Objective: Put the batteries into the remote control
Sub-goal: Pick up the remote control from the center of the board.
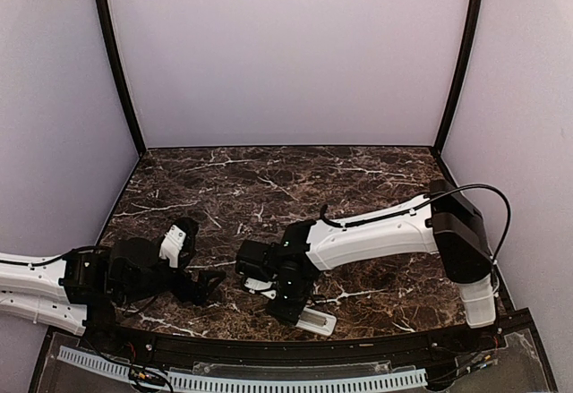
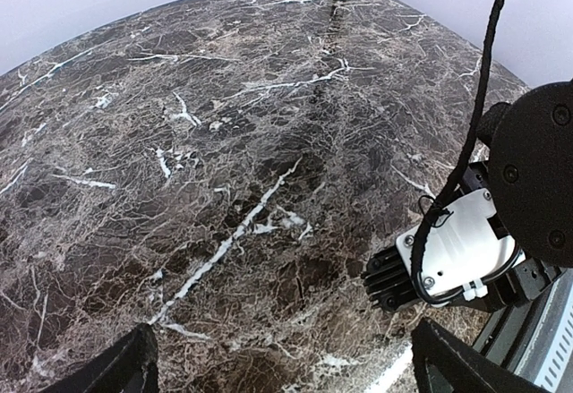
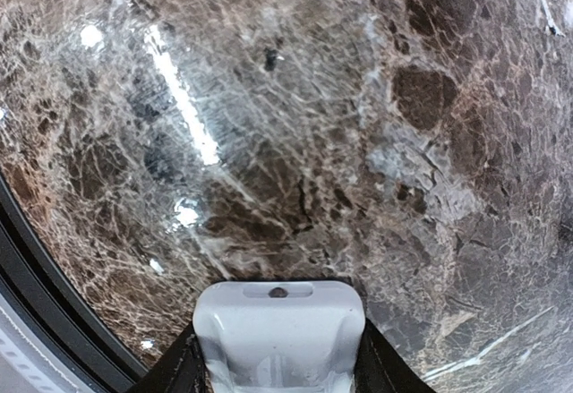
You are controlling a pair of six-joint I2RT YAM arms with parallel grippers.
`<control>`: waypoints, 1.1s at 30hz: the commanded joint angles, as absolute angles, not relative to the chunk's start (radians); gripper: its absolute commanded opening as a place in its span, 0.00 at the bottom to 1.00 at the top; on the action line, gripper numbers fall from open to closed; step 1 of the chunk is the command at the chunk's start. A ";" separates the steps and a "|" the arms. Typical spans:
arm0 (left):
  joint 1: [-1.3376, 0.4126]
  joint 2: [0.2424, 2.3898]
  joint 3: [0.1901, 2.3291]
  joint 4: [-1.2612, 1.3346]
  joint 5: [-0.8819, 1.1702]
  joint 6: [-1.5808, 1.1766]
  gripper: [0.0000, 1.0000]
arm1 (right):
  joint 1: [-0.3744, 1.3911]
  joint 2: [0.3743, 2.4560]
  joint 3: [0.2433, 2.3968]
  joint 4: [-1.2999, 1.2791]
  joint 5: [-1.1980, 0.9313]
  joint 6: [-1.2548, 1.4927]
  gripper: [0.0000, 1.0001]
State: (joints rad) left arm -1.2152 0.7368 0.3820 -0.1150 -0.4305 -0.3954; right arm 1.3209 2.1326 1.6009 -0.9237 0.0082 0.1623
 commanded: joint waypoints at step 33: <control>-1.212 0.716 0.343 -0.067 -0.366 -0.333 0.97 | 1.280 1.982 1.565 -0.892 0.065 0.230 0.28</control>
